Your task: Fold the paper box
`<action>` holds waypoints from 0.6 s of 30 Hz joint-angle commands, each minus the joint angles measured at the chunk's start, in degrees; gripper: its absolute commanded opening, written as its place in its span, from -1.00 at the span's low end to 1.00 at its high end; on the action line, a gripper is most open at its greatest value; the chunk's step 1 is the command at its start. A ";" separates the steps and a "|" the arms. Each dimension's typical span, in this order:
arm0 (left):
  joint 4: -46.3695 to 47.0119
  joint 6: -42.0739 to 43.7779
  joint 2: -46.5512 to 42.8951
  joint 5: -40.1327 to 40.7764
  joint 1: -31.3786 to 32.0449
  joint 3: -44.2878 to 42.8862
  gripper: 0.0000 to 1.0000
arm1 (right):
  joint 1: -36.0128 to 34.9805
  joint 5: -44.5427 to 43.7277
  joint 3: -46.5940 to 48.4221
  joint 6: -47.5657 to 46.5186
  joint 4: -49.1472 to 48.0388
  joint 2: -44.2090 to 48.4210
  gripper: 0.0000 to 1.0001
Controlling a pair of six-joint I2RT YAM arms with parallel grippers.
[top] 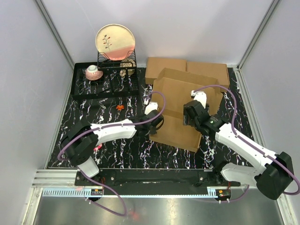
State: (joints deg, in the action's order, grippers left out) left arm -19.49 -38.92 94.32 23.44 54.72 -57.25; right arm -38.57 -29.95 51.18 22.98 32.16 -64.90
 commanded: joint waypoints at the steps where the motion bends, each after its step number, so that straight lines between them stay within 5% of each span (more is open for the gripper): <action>1: 0.24 -1.68 -2.13 3.45 -0.23 2.67 -0.53 | -0.37 -2.74 -0.03 2.41 5.01 -0.57 0.53; 13: 2.61 -10.03 -10.47 7.67 -1.02 13.83 -0.58 | -0.28 -5.38 0.41 8.83 8.09 -6.99 0.61; 18: 3.23 -12.32 -12.32 7.76 -1.28 15.24 -0.21 | -0.37 -3.27 -0.46 9.63 6.95 -9.18 0.63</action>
State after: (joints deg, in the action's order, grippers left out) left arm -18.17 -48.29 84.40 28.82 53.84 -42.41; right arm -38.59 -32.60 50.59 30.39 39.79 -72.55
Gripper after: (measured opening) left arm 0.312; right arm 0.809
